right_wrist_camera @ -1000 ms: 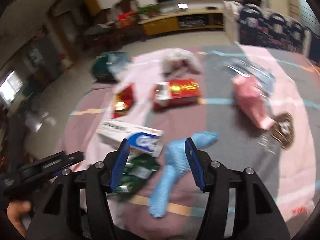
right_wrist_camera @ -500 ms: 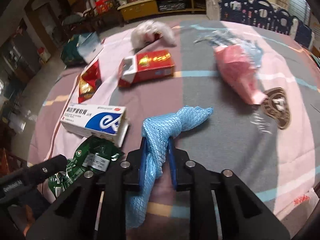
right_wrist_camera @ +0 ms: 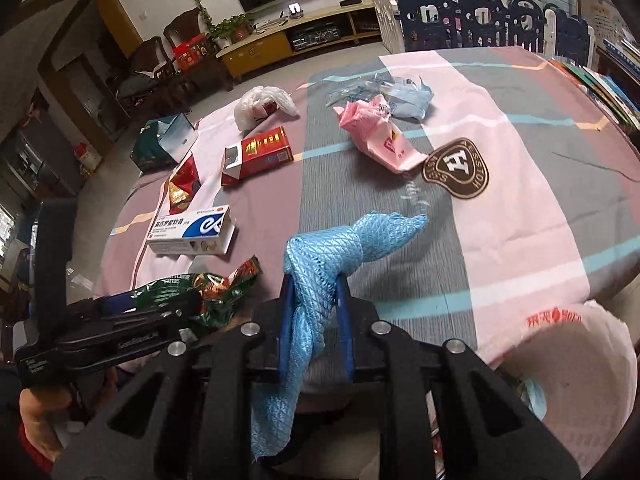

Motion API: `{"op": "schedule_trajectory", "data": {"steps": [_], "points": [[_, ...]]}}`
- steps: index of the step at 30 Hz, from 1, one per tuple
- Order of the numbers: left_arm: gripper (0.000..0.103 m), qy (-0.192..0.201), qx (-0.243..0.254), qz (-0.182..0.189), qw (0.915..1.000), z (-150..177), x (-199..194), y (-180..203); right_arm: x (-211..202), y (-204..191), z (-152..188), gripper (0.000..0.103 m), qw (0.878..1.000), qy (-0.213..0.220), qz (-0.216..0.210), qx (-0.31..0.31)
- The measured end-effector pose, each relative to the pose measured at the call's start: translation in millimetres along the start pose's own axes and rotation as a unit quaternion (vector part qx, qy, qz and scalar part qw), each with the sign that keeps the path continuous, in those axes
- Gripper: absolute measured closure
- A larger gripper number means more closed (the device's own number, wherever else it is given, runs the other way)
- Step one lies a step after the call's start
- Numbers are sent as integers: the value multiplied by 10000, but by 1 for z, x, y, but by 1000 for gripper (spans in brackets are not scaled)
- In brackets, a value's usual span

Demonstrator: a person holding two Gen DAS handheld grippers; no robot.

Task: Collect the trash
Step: 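Pass the green bag into the left gripper while the right gripper grasps the blue mesh glove, then carry the green bag and blue glove over the basket and open both grippers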

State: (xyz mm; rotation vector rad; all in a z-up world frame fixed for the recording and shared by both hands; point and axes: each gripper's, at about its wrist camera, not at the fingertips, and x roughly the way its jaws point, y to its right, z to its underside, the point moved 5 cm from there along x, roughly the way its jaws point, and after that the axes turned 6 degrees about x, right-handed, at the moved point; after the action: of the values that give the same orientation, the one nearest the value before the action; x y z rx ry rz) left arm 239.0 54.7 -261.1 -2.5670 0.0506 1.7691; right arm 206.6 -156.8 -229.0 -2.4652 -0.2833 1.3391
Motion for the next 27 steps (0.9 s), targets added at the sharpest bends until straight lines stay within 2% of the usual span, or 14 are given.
{"op": "schedule_trajectory", "data": {"steps": [2, 5, 8, 11, 14, 18, 20, 23, 27], "points": [[53, -159, -58, 128, 9998, 3, 7, -2, -1, -1, 4, 82, 10000, -11, 22, -1], [69, -145, -226, 416, 9988, 5, 7, -7, -8, -1, 7, 82, 10000, 23, 28, -4], [81, 1, -345, 524, 9980, 5, 4, -9, -16, -4, 7, 82, 9998, 133, 101, -62], [85, 287, -535, 541, 9967, 3, -5, -14, -31, -5, 5, 82, 9994, 318, 152, -61], [86, 643, -819, 712, 9920, 1, -23, -21, -51, -2, 1, 82, 9983, 544, 200, -19], [86, 1210, -763, 962, 9850, -9, -61, -14, -86, 8, -2, 82, 9960, 841, 300, -5], [86, 1369, -618, 1169, 9817, -10, -79, 0, -105, 17, 1, 82, 9948, 926, 426, 7], [86, 1402, -216, 1656, 9759, -4, -101, 35, -134, 36, 7, 82, 9925, 1009, 691, 7], [86, 1352, 661, 2206, 9637, 19, -126, 107, -178, 66, 19, 82, 9864, 1208, 1115, 62]]}}
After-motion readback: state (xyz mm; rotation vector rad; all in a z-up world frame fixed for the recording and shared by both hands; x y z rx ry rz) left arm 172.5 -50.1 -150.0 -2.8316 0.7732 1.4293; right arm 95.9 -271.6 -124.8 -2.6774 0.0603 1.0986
